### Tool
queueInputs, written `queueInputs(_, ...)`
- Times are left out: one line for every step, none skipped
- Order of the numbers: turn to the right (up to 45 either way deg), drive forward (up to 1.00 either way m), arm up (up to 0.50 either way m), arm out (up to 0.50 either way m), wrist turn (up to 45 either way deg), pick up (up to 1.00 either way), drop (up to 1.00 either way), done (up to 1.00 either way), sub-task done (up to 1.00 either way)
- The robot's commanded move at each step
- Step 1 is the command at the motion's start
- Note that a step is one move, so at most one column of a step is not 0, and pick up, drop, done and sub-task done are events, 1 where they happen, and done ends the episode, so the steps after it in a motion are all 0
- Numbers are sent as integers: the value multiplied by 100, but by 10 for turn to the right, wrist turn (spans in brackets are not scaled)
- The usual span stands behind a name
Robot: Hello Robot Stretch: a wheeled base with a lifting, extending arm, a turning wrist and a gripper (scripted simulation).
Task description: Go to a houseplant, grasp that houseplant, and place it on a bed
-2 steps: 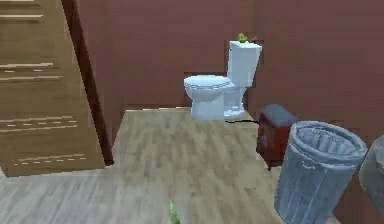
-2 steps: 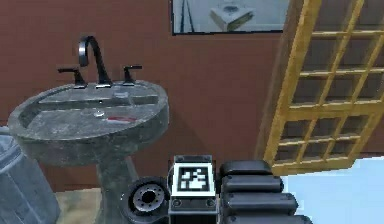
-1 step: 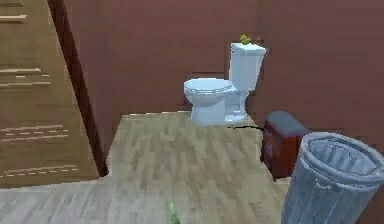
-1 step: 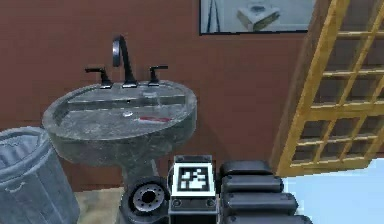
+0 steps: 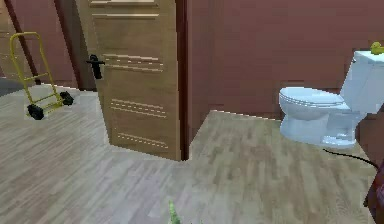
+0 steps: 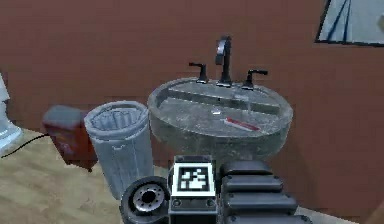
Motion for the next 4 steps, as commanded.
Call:
queueInputs(0,45,0,0,0,0,0,0,0)
queueInputs(-450,0,0,0,0,0,0,0,0)
queueInputs(-360,0,0,0,0,0,0,0,0)
queueInputs(0,30,0,0,0,0,0,0,0)
